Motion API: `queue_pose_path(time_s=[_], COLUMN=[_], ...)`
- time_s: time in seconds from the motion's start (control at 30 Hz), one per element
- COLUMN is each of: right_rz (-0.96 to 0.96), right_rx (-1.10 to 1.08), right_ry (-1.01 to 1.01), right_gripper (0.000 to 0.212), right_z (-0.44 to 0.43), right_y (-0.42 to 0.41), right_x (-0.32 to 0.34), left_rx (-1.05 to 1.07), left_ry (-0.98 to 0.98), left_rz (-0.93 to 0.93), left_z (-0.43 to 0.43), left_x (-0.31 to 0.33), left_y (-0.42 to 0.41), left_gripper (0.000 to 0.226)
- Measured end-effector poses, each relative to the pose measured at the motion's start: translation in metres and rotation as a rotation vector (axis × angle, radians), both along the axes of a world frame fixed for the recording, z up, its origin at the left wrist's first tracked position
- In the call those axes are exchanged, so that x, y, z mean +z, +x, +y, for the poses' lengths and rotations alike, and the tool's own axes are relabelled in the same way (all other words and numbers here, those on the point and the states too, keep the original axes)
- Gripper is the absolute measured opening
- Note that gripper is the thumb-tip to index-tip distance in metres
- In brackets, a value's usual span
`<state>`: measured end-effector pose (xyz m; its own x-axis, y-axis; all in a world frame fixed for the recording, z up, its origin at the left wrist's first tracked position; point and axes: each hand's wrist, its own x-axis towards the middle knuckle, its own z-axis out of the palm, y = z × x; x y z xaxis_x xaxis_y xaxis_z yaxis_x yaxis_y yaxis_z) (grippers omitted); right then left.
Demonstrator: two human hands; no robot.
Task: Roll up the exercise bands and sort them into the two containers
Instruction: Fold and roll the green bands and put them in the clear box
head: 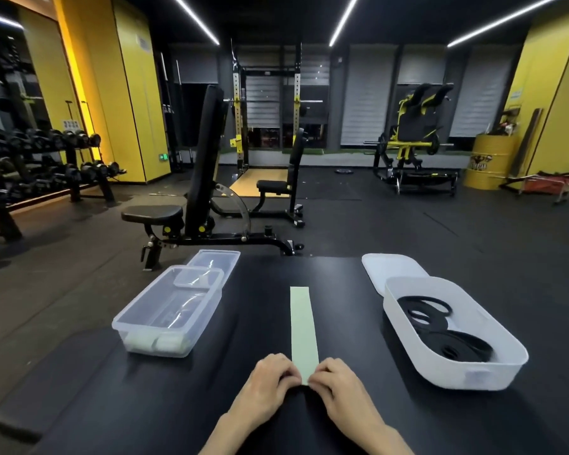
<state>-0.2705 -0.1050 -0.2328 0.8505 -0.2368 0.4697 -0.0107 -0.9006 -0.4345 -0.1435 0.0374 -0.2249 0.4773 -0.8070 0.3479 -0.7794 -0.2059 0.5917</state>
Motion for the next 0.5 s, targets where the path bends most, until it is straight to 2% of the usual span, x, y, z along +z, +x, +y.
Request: queue_pose_path(time_s=[0.07, 0.17, 0.3, 0.5], right_rz=[0.012, 0.02, 0.043, 0.015], right_rx=[0.001, -0.01, -0.009, -0.028], right_ry=[0.004, 0.002, 0.0, 0.045], right_gripper=[0.028, 0.017, 0.016, 0.009], right_z=[0.005, 0.006, 0.007, 0.011], right_y=[-0.005, -0.007, -0.013, -0.016], right_x=[-0.001, 0.001, 0.004, 0.003], left_rx=[0.014, 0.032, 0.036, 0.066], left_ry=[-0.014, -0.014, -0.067, -0.045], left_rz=[-0.011, -0.041, -0.009, 0.001], left_z=[0.004, 0.004, 0.006, 0.011], left_x=[-0.003, -0.005, -0.002, 0.004], left_y=[-0.003, -0.007, -0.013, -0.02], left_gripper=[0.008, 0.007, 0.006, 0.005])
